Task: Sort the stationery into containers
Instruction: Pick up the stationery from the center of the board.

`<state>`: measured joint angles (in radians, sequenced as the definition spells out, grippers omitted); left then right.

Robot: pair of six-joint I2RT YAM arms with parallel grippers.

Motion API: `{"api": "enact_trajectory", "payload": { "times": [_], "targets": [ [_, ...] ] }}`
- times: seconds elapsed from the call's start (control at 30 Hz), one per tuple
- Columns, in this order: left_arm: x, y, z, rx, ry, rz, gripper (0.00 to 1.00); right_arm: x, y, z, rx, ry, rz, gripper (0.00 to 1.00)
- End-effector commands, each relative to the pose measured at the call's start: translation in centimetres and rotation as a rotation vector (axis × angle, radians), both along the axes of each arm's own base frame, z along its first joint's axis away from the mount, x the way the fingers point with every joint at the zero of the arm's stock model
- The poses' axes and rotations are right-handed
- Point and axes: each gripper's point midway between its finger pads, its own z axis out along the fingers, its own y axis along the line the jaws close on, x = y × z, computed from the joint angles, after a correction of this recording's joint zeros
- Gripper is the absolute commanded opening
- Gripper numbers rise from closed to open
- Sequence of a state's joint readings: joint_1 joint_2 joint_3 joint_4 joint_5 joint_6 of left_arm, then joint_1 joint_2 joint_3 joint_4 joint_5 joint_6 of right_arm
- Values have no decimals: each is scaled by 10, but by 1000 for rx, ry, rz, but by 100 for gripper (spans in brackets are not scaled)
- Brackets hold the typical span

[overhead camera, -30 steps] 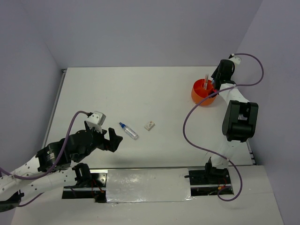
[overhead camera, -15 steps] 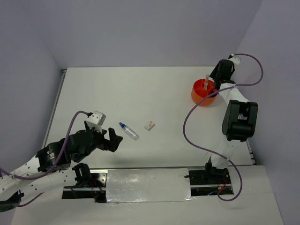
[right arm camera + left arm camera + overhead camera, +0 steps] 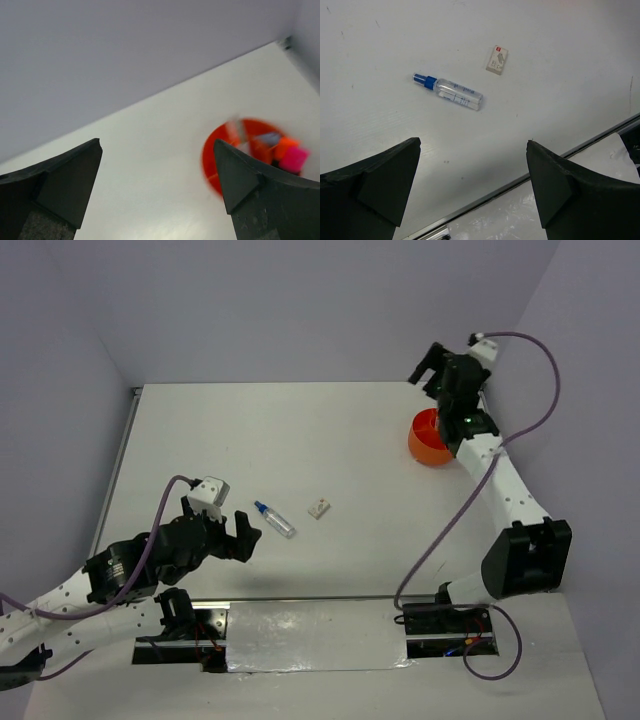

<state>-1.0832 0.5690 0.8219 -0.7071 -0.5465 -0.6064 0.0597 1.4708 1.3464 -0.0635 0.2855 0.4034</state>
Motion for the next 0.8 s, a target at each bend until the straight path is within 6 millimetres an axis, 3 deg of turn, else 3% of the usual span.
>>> {"api": "enact_trajectory", "payload": {
  "times": [0.0,0.03,0.07,0.13,0.17,0.27,0.3,0.33,0.37,0.4,0.43,0.47,0.5,0.6,0.77],
  "targets": [
    [4,-1,7,-15,-16,17,99,-48,60,-44,-73,166,29,100],
    [5,0,8,-14,-16,23,99,-61,66,-46,-89,169,-15,100],
    [5,0,7,-12,-15,26,99,-74,105,-55,-83,179,54,100],
    [6,2,8,-16,-17,34,99,-95,126,-85,-91,232,50,100],
    [6,2,9,-19,-20,32,99,-107,152,-97,-56,247,87,100],
    [6,2,10,-28,-21,35,99,-125,180,-135,6,317,47,100],
    [6,2,9,-25,-20,33,99,-137,206,-141,-10,329,87,100],
    [6,2,9,-26,-18,37,99,-139,217,-161,-21,358,56,100],
    [6,2,8,-23,-17,37,99,-144,228,-160,-33,389,51,100],
    [6,2,8,-21,-15,38,99,-154,250,-187,-50,440,52,100],
    [6,2,6,-18,-13,40,99,-161,268,-189,-69,465,80,100],
    [6,2,6,-20,-12,39,99,-159,273,-197,-71,483,67,100],
    [6,2,6,-20,-10,40,99,-166,284,-220,-113,526,75,100],
    [5,2,8,-31,-12,34,99,-172,299,-244,-130,571,63,100],
    [3,1,10,-49,-19,18,99,-176,304,-263,-85,576,82,98]
  ]
}}
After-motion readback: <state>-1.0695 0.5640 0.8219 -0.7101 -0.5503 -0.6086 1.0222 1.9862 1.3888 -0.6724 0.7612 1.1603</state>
